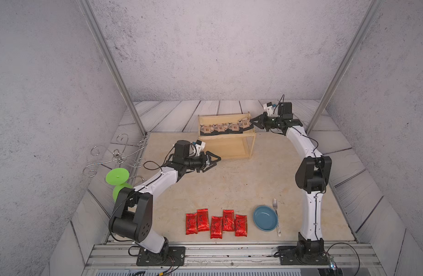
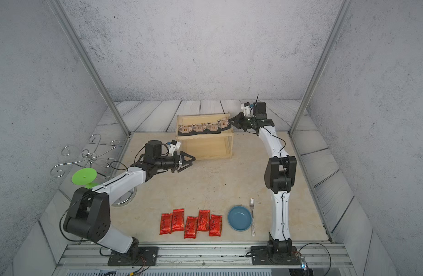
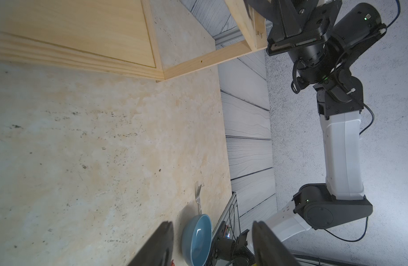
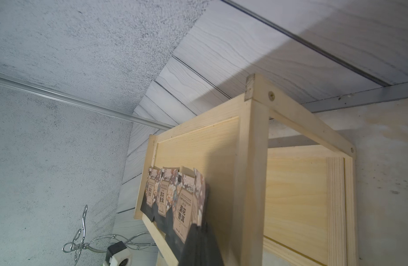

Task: Place the tea bags on the shelf by color
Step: Place the tea bag on the shelf.

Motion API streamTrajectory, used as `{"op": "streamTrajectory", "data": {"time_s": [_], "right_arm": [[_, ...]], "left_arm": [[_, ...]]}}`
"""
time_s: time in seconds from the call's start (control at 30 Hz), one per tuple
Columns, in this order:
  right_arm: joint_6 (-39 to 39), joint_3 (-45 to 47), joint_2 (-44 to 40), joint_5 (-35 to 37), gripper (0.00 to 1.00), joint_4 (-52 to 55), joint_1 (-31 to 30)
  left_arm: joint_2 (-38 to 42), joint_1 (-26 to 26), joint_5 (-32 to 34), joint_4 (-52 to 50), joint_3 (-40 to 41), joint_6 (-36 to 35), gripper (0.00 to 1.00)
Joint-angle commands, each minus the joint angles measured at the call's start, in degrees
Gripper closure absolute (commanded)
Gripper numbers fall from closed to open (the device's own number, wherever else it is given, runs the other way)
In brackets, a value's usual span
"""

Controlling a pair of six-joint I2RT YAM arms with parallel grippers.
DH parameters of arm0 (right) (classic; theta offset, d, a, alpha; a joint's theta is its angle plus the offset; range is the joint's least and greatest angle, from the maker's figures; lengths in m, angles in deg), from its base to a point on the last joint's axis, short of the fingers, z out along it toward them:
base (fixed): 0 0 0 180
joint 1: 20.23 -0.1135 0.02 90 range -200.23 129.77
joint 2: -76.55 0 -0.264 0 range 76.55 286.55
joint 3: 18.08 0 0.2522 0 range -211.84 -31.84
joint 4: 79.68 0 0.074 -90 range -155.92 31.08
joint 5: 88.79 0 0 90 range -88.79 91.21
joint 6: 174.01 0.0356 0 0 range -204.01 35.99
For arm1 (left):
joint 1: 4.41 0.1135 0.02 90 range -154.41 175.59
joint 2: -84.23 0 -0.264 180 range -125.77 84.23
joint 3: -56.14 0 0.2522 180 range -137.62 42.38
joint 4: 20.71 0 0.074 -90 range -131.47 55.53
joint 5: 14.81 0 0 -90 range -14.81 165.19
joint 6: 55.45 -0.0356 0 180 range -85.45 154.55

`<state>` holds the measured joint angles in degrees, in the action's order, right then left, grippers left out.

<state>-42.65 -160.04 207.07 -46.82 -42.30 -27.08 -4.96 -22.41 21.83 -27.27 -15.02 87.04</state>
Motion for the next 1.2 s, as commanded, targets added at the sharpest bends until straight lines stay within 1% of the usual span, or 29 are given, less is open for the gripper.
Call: {"op": "streamTrajectory", "data": {"time_s": [0.0,0.3,0.7,1.17], "right_arm": [[-1.8,-1.8,0.3,0.7,0.97,1.4,-0.2],[-6.1,-6.4,1.6,3.0,0.86,8.4,-0.3],[-12.4,-11.6,2.8,8.9,0.84,16.9,-1.4],[-15.3,-13.6,3.0,13.8,0.83,20.6,-1.8]], "left_arm": [[-0.4,0.7,-0.7,1.8,-0.3,-0.2,0.40],[-0.3,0.8,-0.8,2.8,-0.1,0.5,0.40],[-0.3,0.8,-1.0,3.7,0.4,1.0,0.40],[-0.3,0.9,-1.1,4.8,1.0,1.7,0.40]]}}
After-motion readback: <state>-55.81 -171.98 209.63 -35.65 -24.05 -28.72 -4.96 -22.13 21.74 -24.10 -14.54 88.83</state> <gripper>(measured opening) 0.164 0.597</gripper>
